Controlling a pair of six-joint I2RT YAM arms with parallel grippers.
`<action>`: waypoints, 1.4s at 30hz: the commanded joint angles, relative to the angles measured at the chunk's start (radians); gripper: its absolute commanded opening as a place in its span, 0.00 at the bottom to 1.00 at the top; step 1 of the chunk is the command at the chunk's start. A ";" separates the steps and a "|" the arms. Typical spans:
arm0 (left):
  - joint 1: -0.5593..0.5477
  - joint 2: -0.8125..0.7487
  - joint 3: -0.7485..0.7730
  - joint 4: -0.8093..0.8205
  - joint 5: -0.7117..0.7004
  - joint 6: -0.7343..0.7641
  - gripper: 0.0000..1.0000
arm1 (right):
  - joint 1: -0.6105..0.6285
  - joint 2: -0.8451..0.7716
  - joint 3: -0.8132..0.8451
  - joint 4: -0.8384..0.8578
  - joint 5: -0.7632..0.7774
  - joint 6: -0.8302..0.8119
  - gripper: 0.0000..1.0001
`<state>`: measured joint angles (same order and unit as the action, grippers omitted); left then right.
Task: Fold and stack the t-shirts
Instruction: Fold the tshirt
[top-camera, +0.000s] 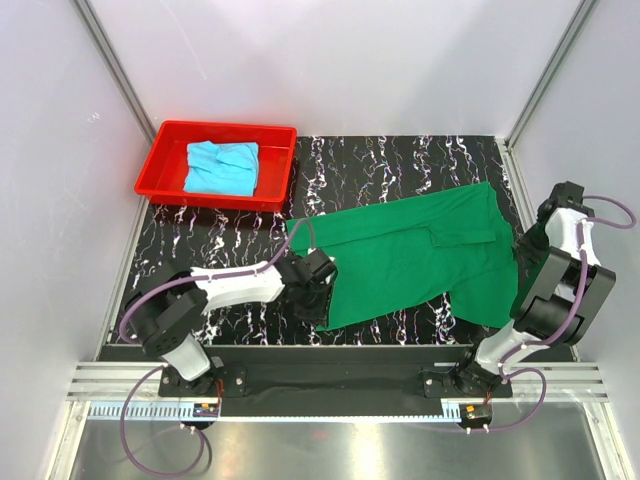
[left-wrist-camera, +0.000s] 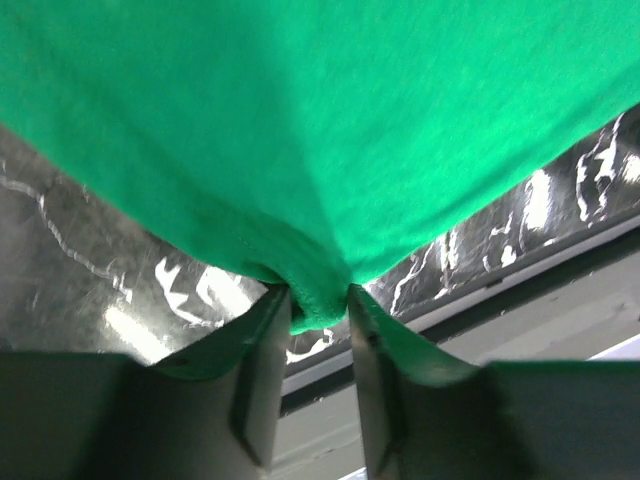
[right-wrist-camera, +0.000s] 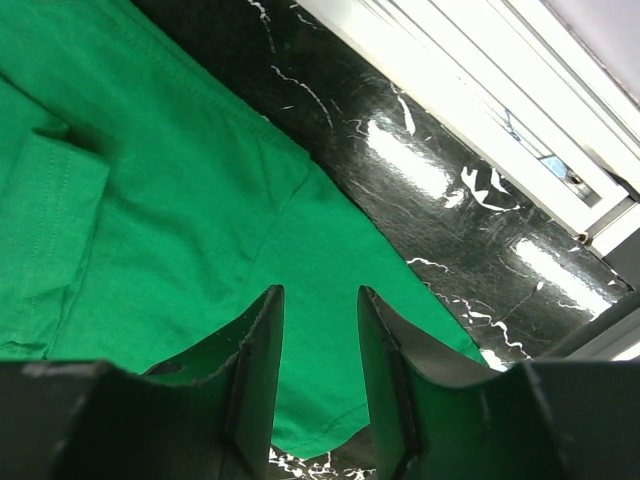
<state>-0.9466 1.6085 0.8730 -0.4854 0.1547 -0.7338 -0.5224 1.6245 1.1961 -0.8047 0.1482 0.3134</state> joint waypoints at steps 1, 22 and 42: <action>-0.003 0.025 0.023 -0.012 -0.021 0.005 0.32 | -0.014 0.011 0.016 0.010 0.030 -0.016 0.43; 0.034 -0.078 -0.069 -0.099 -0.161 0.025 0.00 | -0.054 0.008 -0.090 0.079 -0.119 -0.106 0.45; 0.072 -0.024 0.058 -0.090 -0.083 0.148 0.00 | -0.054 0.104 -0.050 -0.091 0.001 -0.030 0.43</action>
<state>-0.8845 1.5734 0.8848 -0.5819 0.0547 -0.6228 -0.5724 1.7405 1.1160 -0.8581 0.0944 0.2554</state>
